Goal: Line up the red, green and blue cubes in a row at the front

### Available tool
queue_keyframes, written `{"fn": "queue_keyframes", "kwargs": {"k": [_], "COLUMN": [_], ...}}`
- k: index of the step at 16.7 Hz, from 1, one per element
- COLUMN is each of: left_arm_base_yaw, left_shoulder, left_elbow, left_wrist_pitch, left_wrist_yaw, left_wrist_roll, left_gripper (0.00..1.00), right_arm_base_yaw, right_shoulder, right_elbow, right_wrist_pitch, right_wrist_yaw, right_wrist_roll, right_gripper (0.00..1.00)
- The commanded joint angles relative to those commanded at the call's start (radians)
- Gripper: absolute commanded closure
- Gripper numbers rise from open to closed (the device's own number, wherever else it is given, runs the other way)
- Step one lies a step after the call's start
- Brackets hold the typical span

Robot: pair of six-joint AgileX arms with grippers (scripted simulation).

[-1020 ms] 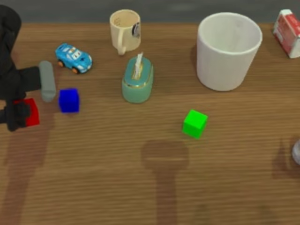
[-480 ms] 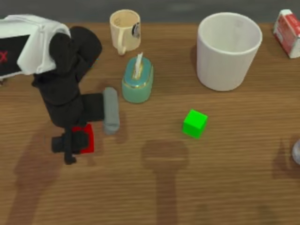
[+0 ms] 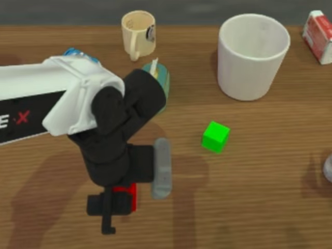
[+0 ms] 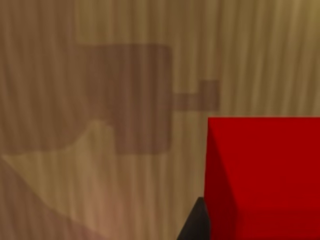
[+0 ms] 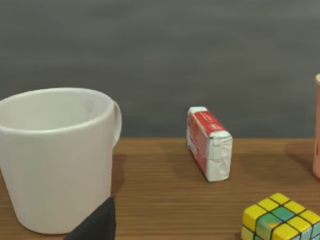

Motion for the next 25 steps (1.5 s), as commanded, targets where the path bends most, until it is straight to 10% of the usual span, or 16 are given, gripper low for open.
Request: {"fn": "queue_keyframes", "kwargs": {"k": [17, 25], "left_arm_base_yaw": [-0.013, -0.013], "left_shoulder": [0.137, 0.137], "left_elbow": [-0.145, -0.145], "left_wrist_pitch": [0.282, 0.282], "left_wrist_yaw": [0.0, 0.0], "left_wrist_roll": [-0.011, -0.011], "left_gripper": [1.0, 0.4], "right_arm_base_yaw": [0.0, 0.0], "right_shoulder": [0.0, 0.0], "right_elbow": [0.0, 0.0], "right_wrist_pitch": [0.0, 0.0], "right_wrist_yaw": [0.0, 0.0], "right_wrist_roll": [0.0, 0.0], "right_gripper": [0.0, 0.0]}}
